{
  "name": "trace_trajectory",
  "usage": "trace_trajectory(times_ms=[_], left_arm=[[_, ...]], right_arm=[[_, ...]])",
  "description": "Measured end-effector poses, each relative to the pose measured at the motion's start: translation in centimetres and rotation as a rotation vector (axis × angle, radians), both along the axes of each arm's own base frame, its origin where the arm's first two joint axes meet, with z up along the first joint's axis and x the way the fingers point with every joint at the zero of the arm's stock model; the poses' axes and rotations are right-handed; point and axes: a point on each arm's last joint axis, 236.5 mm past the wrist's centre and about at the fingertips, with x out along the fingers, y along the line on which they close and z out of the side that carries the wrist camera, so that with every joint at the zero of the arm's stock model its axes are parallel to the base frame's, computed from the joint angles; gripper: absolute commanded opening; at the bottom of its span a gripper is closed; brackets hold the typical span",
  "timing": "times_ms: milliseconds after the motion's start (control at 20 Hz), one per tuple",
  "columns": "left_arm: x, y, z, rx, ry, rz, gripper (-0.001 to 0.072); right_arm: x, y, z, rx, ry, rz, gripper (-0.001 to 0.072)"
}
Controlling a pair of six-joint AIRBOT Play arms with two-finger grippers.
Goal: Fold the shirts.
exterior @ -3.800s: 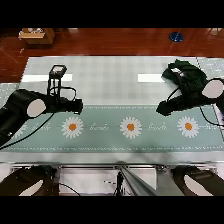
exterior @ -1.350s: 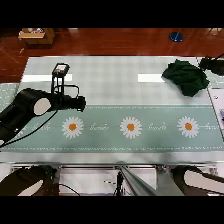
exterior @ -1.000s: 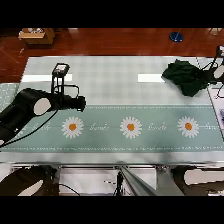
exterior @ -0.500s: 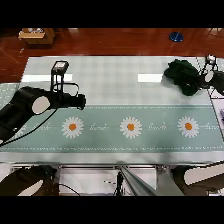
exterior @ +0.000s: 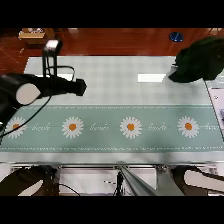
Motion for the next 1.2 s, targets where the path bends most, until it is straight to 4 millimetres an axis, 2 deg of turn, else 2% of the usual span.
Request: trace_trajectory(times_ms=[100, 250, 300, 350, 450, 550, 700, 900, 1050, 1150, 1200], left_arm=[[0.6, -0.3, 4.7, -0.019, -0.087, -0.021, 0.0687], [-0.1, 0.1, 10.9, -0.018, -0.170, -0.052, 0.0685], [-0.7, 0.4, 12.5, -0.013, -0.185, -0.060, 0.0684], [-1.5, 0.9, 13.8, -0.002, -0.190, -0.066, 0.0682], [-3.2, 2.2, 15.1, 0.035, -0.176, -0.067, 0.0676], [-4.8, 3.7, 15.3, 0.078, -0.142, -0.059, 0.0676], [-7.0, 5.4, 14.4, 0.136, -0.058, -0.052, 0.0676], [-8.8, 6.6, 13.3, 0.180, 0.023, -0.049, 0.0676], [-9.3, 6.9, 13.0, 0.192, 0.044, -0.046, 0.0676], [-9.5, 7.1, 12.8, 0.200, 0.058, -0.047, 0.0676], [-9.6, 7.1, 12.6, 0.204, 0.065, -0.047, 0.0676]], right_arm=[[-1.9, 1.7, 7.8, 0.006, -0.160, 0.026, 0.0024], [-6.4, 5.7, 16.2, 0.062, -0.330, 0.106, 0.0024], [-8.0, 7.3, 18.2, 0.088, -0.366, 0.146, 0.0023], [-9.5, 9.1, 19.4, 0.113, -0.377, 0.191, 0.0024], [-12.1, 13.0, 20.7, 0.155, -0.372, 0.296, 0.0023], [-13.9, 17.5, 19.5, 0.201, -0.289, 0.425, 0.0023], [-15.5, 24.6, 15.2, 0.254, -0.090, 0.633, 0.0024], [-16.3, 33.4, 7.0, 0.232, 0.221, 0.861, 0.0024], [-17.1, 40.2, -0.3, 0.193, 0.449, 0.999, 0.0026], [-17.9, 43.5, -5.8, 0.130, 0.597, 1.057, 0.0035], [-18.2, 44.3, -8.1, 0.090, 0.654, 1.069, 0.0177]])
